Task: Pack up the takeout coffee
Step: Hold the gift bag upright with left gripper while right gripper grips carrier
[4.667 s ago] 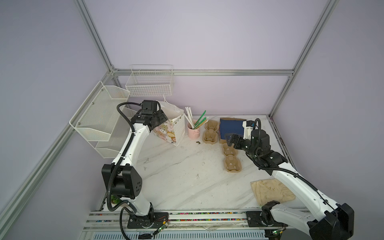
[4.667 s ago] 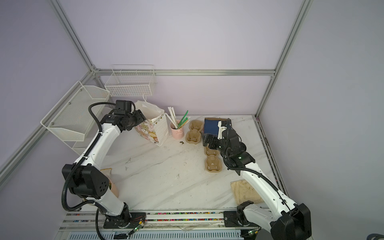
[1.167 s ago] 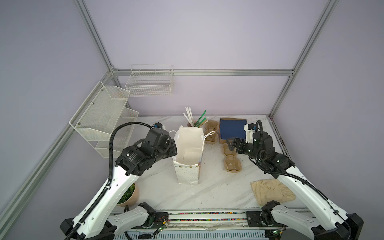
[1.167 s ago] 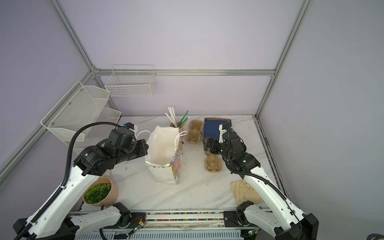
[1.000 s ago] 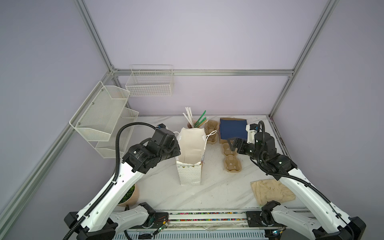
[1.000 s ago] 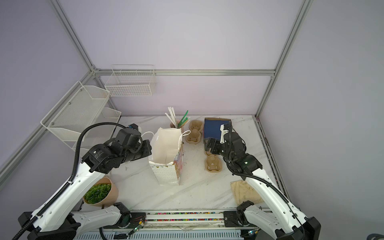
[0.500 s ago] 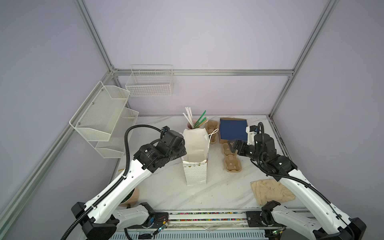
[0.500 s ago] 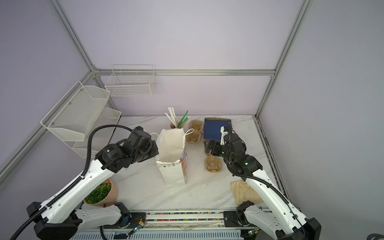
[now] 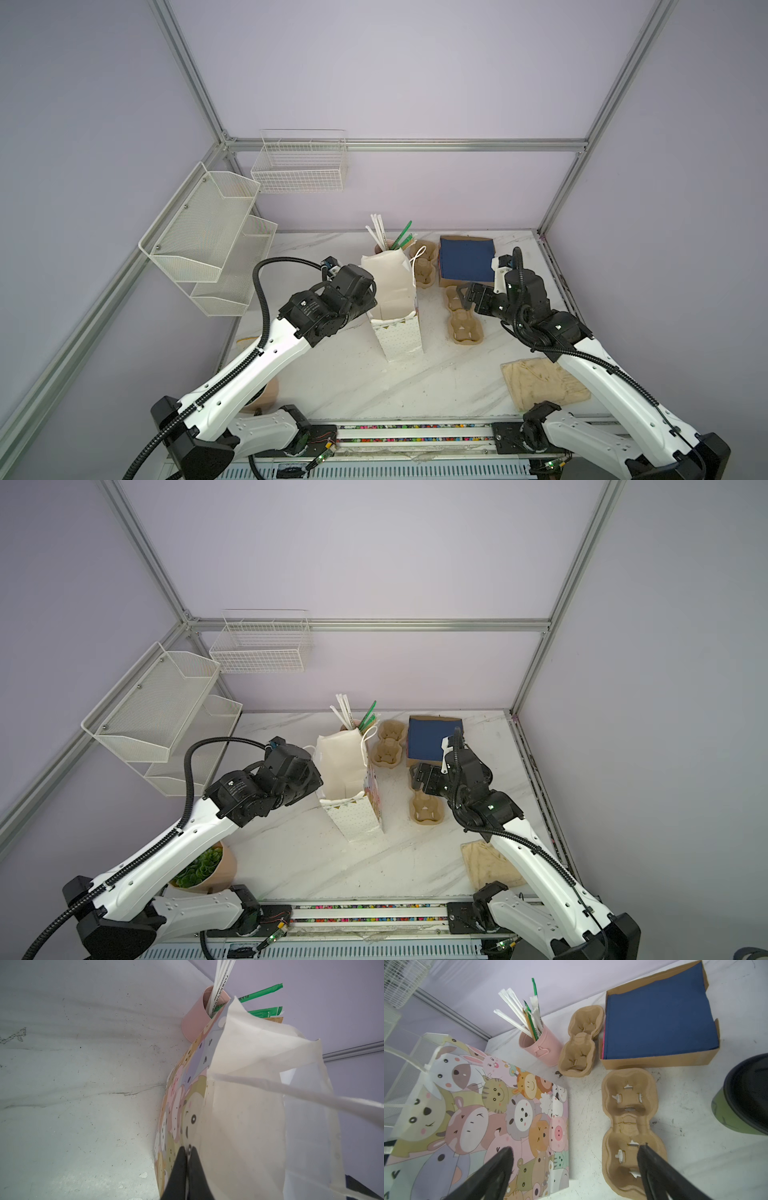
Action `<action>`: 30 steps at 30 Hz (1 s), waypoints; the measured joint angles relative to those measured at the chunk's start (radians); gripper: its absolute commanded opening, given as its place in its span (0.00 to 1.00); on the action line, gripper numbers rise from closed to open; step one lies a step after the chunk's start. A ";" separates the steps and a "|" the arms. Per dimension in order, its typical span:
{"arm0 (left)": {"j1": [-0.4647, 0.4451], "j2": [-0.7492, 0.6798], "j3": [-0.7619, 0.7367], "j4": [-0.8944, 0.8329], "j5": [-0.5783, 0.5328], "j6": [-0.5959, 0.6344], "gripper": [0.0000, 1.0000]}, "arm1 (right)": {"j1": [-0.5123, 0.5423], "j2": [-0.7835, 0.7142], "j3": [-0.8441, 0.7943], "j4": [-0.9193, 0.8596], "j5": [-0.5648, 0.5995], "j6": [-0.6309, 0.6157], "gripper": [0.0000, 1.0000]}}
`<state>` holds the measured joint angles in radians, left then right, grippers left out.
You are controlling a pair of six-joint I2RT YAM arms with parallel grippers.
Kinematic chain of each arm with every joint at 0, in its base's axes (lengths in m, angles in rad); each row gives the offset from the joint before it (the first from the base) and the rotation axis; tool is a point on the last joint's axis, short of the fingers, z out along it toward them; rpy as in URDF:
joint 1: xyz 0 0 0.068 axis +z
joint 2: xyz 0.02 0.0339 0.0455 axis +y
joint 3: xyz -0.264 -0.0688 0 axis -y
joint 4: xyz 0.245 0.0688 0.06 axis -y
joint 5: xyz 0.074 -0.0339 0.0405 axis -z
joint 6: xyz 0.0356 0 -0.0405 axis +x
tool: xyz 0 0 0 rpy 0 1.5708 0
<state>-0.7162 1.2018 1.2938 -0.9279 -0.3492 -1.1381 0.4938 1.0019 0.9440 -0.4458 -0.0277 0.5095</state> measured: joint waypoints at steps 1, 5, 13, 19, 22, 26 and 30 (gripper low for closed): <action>0.000 0.008 0.000 0.004 0.001 -0.002 0.17 | 0.000 0.008 0.000 -0.009 0.007 0.003 0.97; -0.001 0.032 0.000 0.015 0.002 -0.004 0.22 | 0.000 0.037 -0.006 -0.029 0.016 0.010 0.97; -0.006 0.032 0.001 0.045 0.009 -0.003 0.40 | 0.000 0.061 -0.006 -0.068 0.035 0.021 0.97; -0.020 0.033 0.004 0.087 0.034 0.016 0.62 | 0.000 0.108 -0.006 -0.084 0.040 0.021 0.97; -0.027 0.036 0.007 0.116 0.051 0.029 0.79 | 0.000 0.113 -0.006 -0.089 0.043 0.021 0.97; -0.033 0.039 0.025 0.155 0.062 0.053 0.97 | 0.000 0.122 -0.006 -0.091 0.047 0.021 0.97; -0.033 0.039 0.063 0.178 0.060 0.077 1.00 | 0.000 0.142 -0.006 -0.093 0.049 0.021 0.97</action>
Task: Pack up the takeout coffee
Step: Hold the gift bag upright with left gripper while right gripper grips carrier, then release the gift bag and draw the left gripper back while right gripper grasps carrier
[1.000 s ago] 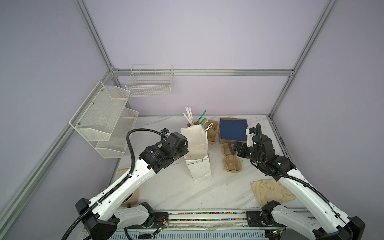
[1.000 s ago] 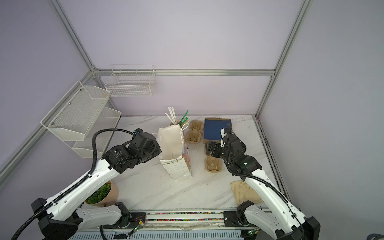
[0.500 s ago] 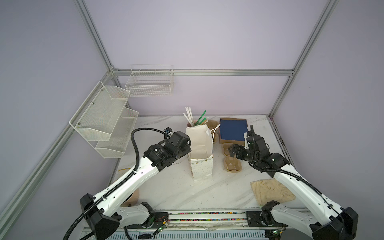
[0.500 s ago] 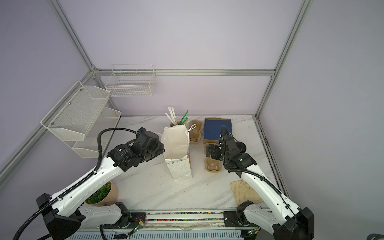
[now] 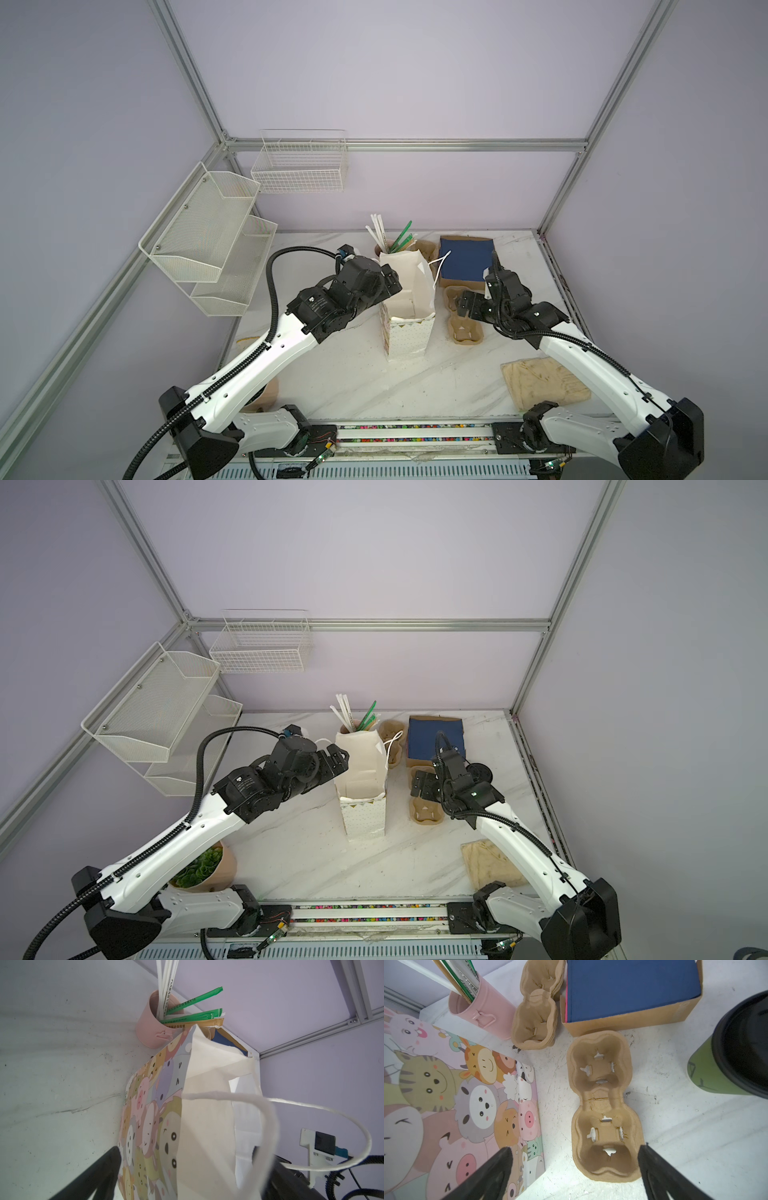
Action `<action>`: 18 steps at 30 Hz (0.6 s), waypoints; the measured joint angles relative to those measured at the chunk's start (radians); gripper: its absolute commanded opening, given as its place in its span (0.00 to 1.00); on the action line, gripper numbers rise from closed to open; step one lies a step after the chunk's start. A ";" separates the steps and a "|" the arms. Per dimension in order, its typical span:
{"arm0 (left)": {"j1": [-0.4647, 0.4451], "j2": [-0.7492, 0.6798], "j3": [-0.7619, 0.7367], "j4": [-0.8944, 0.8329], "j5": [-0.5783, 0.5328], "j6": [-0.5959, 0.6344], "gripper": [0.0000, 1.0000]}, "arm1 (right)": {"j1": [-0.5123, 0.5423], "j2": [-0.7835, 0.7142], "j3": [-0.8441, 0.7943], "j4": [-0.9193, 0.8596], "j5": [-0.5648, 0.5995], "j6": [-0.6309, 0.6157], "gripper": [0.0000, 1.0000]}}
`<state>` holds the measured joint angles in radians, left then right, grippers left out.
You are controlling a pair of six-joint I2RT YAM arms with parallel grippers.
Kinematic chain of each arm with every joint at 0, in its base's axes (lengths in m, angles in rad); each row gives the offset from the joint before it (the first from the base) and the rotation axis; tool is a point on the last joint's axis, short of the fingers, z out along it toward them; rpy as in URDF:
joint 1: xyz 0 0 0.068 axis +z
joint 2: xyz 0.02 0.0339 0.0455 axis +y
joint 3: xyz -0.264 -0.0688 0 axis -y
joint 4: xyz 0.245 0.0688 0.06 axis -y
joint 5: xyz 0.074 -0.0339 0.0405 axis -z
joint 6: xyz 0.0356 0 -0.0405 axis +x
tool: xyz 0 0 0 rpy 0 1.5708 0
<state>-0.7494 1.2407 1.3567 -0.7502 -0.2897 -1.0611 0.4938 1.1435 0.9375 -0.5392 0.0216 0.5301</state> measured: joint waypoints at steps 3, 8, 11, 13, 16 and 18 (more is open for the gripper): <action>0.000 -0.002 0.027 0.028 -0.007 0.033 1.00 | 0.000 0.009 0.000 -0.006 0.003 0.000 0.97; 0.000 -0.009 0.070 0.079 -0.030 0.152 1.00 | 0.000 0.035 0.001 -0.019 0.015 -0.001 0.97; 0.000 -0.027 0.090 0.121 -0.055 0.258 1.00 | 0.000 0.070 0.001 -0.033 0.025 -0.001 0.97; 0.000 -0.058 0.090 0.163 -0.069 0.349 1.00 | 0.000 0.091 0.001 -0.042 0.033 -0.001 0.97; 0.000 -0.115 0.090 0.224 -0.079 0.480 1.00 | 0.000 0.121 0.004 -0.058 0.045 -0.001 0.97; 0.000 -0.160 0.090 0.258 -0.084 0.563 1.00 | 0.000 0.140 0.011 -0.066 0.048 -0.001 0.97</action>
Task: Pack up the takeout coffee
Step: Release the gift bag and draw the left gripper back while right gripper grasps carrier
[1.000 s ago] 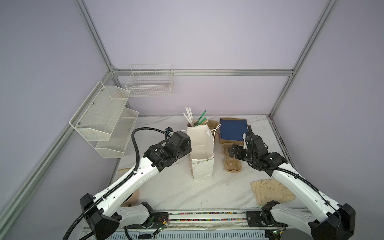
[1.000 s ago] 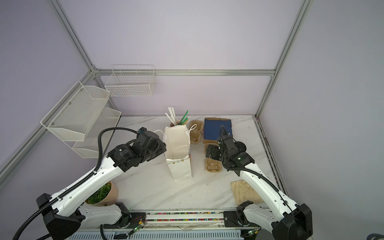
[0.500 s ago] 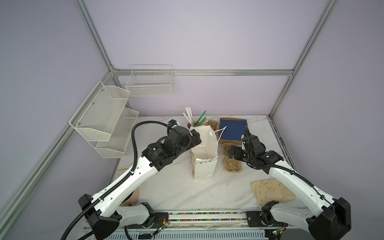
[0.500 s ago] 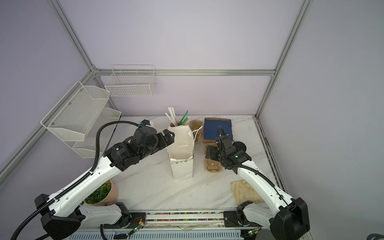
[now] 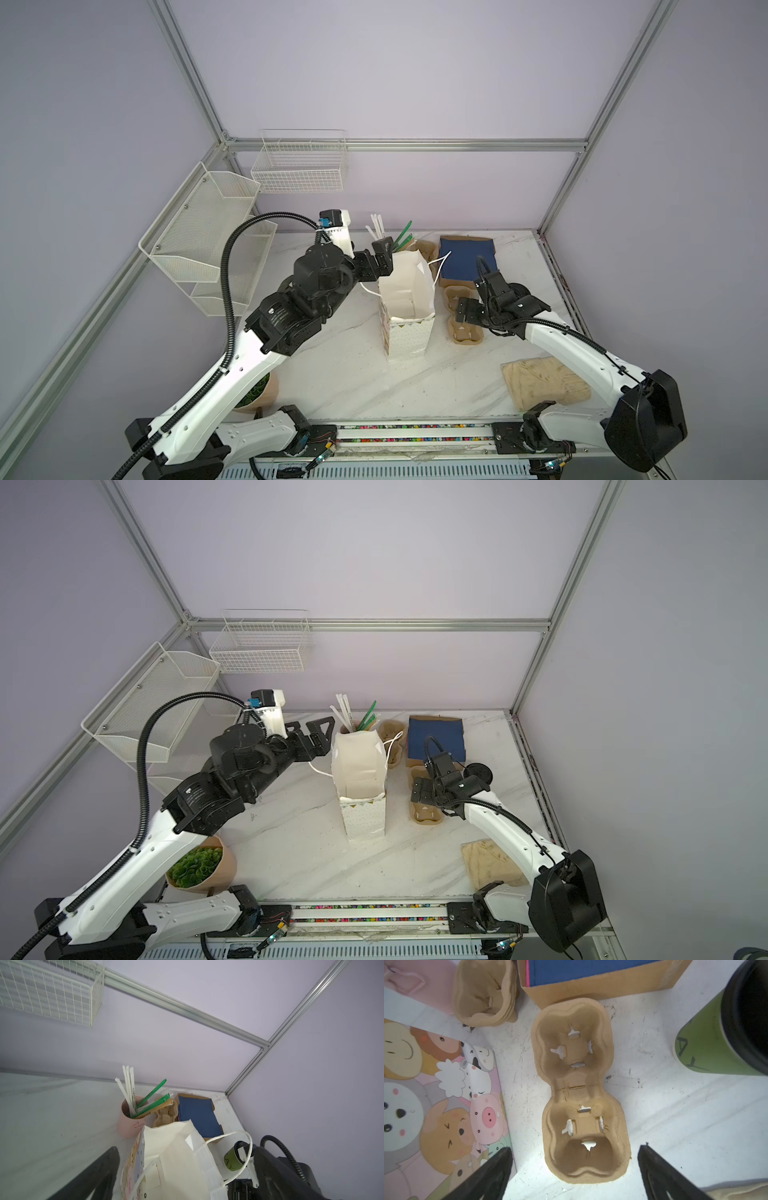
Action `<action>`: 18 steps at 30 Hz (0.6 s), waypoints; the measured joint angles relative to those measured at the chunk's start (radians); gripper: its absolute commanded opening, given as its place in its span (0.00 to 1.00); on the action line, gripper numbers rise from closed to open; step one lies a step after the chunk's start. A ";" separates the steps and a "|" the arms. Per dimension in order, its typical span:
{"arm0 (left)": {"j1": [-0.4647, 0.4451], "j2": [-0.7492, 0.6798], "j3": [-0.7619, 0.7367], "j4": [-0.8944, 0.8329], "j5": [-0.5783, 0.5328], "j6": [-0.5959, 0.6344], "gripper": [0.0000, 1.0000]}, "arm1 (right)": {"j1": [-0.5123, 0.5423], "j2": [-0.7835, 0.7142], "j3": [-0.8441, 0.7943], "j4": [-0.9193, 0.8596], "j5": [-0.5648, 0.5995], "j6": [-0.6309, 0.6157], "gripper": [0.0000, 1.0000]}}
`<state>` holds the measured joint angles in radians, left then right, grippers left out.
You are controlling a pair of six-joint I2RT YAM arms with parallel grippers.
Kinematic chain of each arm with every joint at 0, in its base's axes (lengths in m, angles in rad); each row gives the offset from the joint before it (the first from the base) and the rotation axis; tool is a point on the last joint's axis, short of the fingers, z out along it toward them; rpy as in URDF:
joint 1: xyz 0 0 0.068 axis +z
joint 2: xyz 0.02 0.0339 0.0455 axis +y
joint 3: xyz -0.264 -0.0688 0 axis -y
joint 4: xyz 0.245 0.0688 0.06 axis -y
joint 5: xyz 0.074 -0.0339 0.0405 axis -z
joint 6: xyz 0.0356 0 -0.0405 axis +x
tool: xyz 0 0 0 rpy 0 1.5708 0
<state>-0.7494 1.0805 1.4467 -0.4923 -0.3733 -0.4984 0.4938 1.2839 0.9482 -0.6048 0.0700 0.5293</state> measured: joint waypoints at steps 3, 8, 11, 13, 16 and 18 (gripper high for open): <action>0.000 -0.061 -0.001 0.023 -0.014 0.114 1.00 | 0.000 0.030 0.017 -0.011 0.002 0.000 0.97; 0.000 -0.140 -0.054 0.022 -0.098 0.243 1.00 | 0.000 0.100 0.059 -0.019 0.007 -0.009 0.97; 0.000 -0.193 -0.151 0.026 -0.162 0.297 1.00 | 0.000 0.140 0.079 -0.019 0.018 -0.019 0.97; 0.000 -0.226 -0.229 0.032 -0.210 0.330 1.00 | 0.000 0.164 0.089 -0.021 0.024 -0.025 0.97; 0.000 -0.269 -0.342 0.047 -0.281 0.371 1.00 | 0.000 0.195 0.100 -0.021 0.031 -0.034 0.97; 0.000 -0.297 -0.407 0.064 -0.323 0.392 1.00 | 0.000 0.219 0.107 -0.018 0.036 -0.044 0.97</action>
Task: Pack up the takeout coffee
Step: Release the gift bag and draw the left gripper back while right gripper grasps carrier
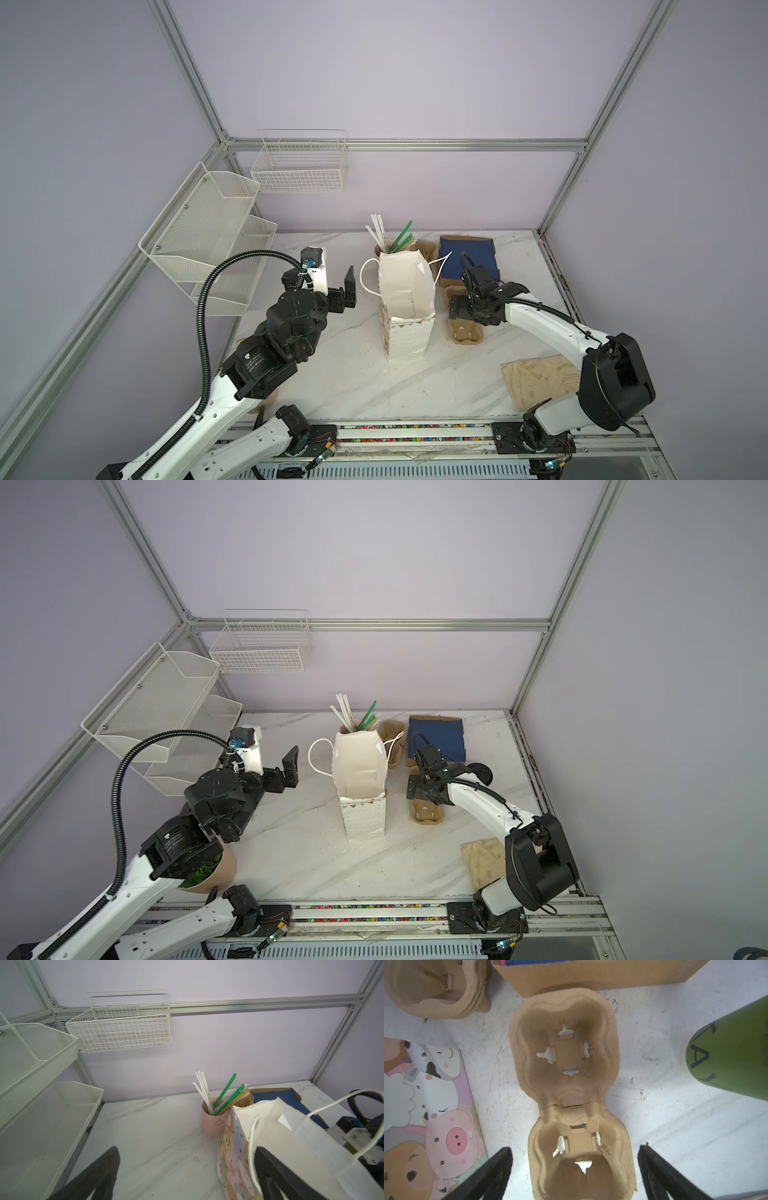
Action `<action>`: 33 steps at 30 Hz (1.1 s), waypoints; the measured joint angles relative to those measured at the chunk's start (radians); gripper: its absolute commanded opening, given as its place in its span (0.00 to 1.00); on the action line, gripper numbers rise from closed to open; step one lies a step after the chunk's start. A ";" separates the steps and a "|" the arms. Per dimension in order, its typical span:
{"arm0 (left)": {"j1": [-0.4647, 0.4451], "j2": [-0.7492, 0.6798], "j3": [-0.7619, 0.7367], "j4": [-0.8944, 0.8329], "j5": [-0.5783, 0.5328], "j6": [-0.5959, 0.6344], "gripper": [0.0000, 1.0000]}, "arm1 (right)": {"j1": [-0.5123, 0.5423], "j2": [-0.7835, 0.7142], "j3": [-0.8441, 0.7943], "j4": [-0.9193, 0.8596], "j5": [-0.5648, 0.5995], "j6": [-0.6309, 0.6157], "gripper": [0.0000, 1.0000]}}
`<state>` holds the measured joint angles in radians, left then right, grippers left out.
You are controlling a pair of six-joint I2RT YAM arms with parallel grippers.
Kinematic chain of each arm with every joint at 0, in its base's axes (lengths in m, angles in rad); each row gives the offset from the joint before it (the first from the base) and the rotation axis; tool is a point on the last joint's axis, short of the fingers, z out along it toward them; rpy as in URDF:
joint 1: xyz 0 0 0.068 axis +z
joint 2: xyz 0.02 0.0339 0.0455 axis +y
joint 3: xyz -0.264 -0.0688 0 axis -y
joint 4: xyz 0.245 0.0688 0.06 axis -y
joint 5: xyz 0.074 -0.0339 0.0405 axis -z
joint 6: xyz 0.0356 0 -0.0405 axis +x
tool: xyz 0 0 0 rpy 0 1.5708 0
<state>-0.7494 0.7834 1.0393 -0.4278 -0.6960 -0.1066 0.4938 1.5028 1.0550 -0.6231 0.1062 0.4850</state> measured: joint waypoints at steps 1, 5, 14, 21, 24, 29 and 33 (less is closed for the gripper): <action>0.000 -0.014 -0.028 0.008 -0.019 0.011 1.00 | 0.000 0.011 0.002 0.001 0.002 -0.004 0.97; 0.000 -0.077 -0.107 0.055 -0.079 0.049 1.00 | 0.000 0.048 0.008 0.004 0.006 -0.026 0.97; 0.000 -0.212 -0.198 0.174 -0.143 0.078 1.00 | 0.000 0.112 0.019 0.027 0.006 -0.054 0.97; 0.000 -0.199 -0.204 0.193 -0.145 0.085 1.00 | 0.000 0.129 0.019 0.035 0.009 -0.072 0.97; 0.000 -0.193 -0.204 0.195 -0.145 0.085 1.00 | 0.000 0.132 0.024 0.039 0.010 -0.078 0.97; 0.000 -0.180 -0.204 0.195 -0.137 0.085 1.00 | 0.000 0.142 0.029 0.064 0.009 -0.091 0.97; 0.000 -0.170 -0.204 0.195 -0.133 0.085 1.00 | 0.000 0.153 0.030 0.074 0.010 -0.099 0.97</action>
<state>-0.7494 0.6136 0.8356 -0.2329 -0.8288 -0.0219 0.4938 1.6558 1.0847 -0.5488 0.1158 0.3859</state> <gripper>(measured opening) 0.997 0.974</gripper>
